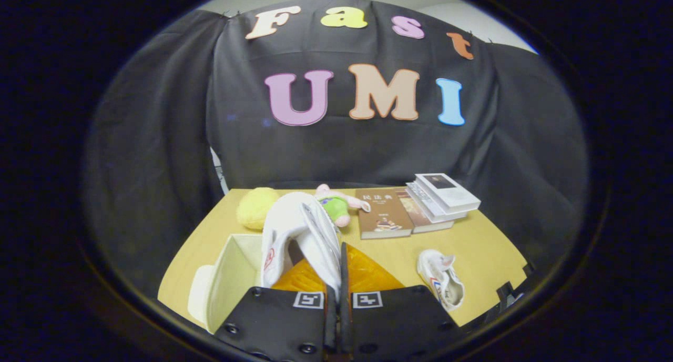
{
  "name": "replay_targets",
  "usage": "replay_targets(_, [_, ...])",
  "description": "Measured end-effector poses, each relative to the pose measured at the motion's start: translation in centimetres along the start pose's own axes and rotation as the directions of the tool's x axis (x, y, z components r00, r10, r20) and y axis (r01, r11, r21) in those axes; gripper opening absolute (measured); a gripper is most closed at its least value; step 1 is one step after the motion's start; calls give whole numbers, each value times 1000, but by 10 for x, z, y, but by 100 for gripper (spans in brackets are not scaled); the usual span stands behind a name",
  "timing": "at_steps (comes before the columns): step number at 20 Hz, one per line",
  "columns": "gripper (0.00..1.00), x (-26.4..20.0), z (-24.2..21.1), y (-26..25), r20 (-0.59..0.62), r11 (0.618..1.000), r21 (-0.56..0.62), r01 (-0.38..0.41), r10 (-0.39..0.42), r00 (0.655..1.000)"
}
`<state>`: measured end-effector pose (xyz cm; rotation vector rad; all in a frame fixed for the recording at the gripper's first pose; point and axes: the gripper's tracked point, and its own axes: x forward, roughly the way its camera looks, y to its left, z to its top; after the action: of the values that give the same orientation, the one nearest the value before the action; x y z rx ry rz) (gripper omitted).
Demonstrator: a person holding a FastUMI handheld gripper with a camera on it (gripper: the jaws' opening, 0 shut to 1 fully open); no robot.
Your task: Open the storage box then place both shoes into the box .Put the left shoe in first, then the right shoe, with the right side of both shoes facing outward in a uniform manner.
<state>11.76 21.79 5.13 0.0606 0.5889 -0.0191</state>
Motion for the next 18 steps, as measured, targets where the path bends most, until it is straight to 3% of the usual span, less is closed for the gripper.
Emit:
replay_targets(4, [6,22,-31,35,-77,999,-37,-26,23,997])
replay_targets(8, [6,36,-78,34,-217,999,-51,1,-12,976])
replay_targets(13, [6,39,-80,35,-262,1000,-3,-5,4,965])
replay_targets(18, [6,32,-101,68,-403,994,90,-56,87,911])
